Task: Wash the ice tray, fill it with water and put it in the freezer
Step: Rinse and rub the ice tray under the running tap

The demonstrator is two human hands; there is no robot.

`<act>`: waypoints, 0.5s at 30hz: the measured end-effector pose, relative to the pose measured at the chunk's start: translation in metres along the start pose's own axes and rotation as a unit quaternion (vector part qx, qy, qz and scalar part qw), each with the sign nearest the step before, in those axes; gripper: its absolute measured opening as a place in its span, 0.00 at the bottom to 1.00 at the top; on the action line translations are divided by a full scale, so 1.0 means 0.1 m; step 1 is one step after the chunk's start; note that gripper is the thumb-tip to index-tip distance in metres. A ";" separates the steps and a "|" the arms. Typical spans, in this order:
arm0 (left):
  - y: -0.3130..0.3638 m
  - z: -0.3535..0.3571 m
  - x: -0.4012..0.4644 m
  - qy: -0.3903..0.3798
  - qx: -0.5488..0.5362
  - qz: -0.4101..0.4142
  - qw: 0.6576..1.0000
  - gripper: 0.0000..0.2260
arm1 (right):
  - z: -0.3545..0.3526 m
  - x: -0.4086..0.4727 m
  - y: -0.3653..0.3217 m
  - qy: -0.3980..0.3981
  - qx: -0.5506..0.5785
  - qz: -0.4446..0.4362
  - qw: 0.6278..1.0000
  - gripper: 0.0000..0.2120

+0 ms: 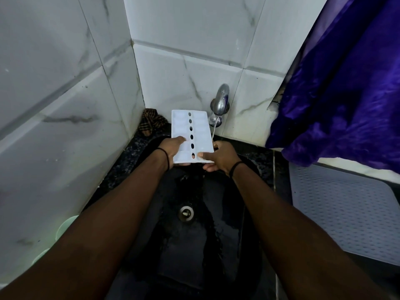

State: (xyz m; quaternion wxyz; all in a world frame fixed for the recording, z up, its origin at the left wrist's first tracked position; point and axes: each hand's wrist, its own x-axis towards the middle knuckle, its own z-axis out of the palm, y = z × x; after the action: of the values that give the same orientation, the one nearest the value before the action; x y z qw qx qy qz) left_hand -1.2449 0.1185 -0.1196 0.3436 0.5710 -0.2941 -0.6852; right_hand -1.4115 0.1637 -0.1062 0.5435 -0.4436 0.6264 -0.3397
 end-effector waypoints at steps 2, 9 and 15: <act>-0.01 0.06 -0.02 0.013 -0.012 0.006 1.000 0.08 | 0.00 0.01 0.00 0.019 0.005 0.012 1.000 0.12; -0.05 0.05 -0.09 0.050 -0.041 0.045 0.997 0.10 | -0.10 -0.04 -0.05 -0.115 0.161 0.117 0.973 0.14; -0.12 0.04 -0.12 0.038 -0.024 0.062 0.997 0.11 | -0.12 -0.07 -0.02 -0.102 0.131 0.128 0.978 0.10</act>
State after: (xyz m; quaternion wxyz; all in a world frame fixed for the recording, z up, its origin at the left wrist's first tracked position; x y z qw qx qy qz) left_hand -1.2494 0.1353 -0.1212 0.4102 0.5688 -0.2988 -0.6472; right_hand -1.4231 0.1687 -0.0997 0.6967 -0.3169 0.5696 -0.2995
